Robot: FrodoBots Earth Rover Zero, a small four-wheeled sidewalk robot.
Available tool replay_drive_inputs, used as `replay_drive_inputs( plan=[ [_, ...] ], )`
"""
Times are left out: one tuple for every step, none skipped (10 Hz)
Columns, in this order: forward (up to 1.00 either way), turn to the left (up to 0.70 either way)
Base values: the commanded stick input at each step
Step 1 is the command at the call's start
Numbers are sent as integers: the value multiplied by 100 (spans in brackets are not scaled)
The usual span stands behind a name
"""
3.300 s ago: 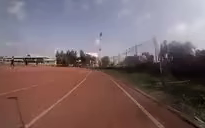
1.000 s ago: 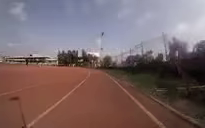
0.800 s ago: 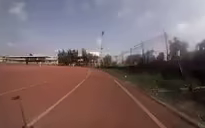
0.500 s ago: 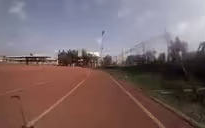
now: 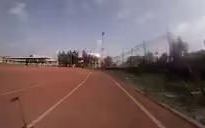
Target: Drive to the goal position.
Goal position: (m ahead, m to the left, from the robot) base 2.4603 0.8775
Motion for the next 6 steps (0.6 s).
replay_drive_inputs(
  plan=[
    [50, 0],
    [50, 0],
    [50, 0],
    [50, 0],
    [50, 0],
    [50, 0]
  ],
)
